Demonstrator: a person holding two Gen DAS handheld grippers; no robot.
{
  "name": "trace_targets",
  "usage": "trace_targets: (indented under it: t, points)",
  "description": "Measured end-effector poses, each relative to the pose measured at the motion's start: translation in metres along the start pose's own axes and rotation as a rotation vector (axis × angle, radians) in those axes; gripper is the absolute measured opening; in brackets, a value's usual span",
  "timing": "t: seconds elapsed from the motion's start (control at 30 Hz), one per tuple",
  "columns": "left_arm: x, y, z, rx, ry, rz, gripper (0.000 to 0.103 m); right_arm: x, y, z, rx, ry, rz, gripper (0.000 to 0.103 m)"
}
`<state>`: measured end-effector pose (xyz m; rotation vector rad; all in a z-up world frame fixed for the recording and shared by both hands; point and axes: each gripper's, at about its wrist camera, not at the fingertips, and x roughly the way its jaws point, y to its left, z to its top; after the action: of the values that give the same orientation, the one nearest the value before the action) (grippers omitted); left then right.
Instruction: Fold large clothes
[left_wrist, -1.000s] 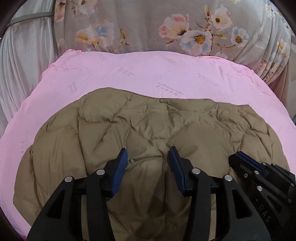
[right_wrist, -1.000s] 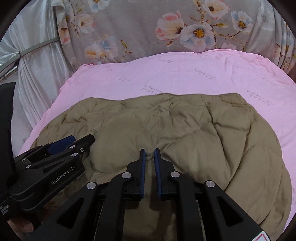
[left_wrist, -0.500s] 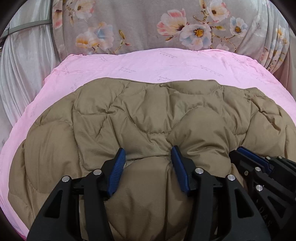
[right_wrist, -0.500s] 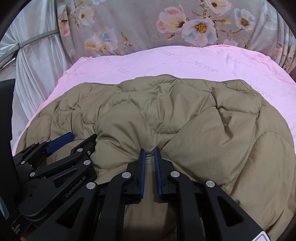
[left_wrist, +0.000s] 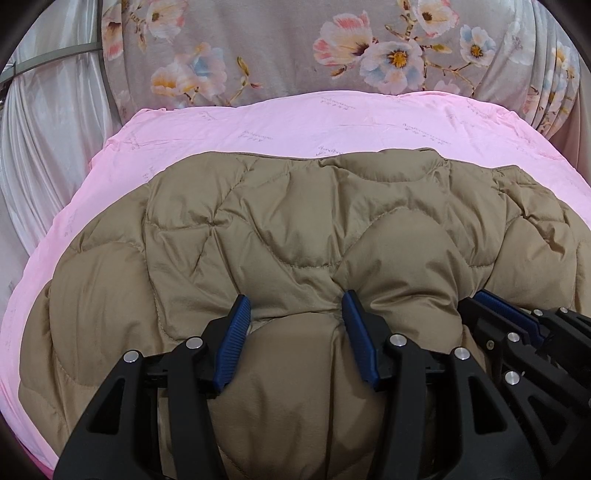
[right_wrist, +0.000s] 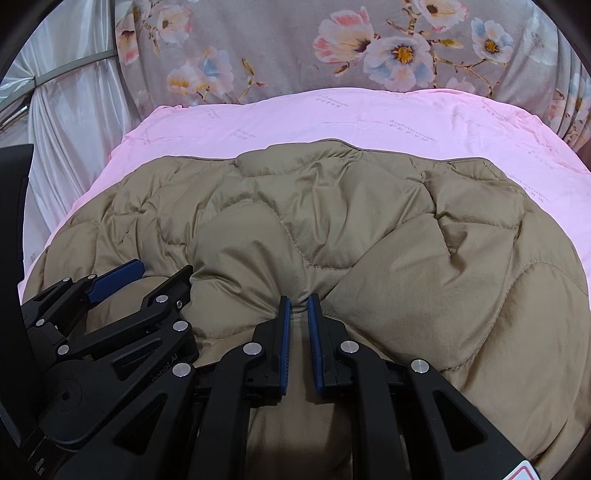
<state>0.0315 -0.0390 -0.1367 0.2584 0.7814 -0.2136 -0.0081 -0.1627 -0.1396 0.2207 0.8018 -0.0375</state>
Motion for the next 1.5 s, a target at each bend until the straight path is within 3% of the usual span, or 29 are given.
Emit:
trace_targets:
  t: [0.77, 1.5]
  points:
    - [0.063, 0.002, 0.059, -0.028, -0.014, 0.003, 0.05, 0.064, -0.011, 0.066, -0.007, -0.007, 0.009, 0.012]
    - [0.07, 0.004, 0.064, -0.04, -0.023, 0.001, 0.051, 0.068, -0.011, 0.07, 0.0, -0.011, 0.009, 0.012]
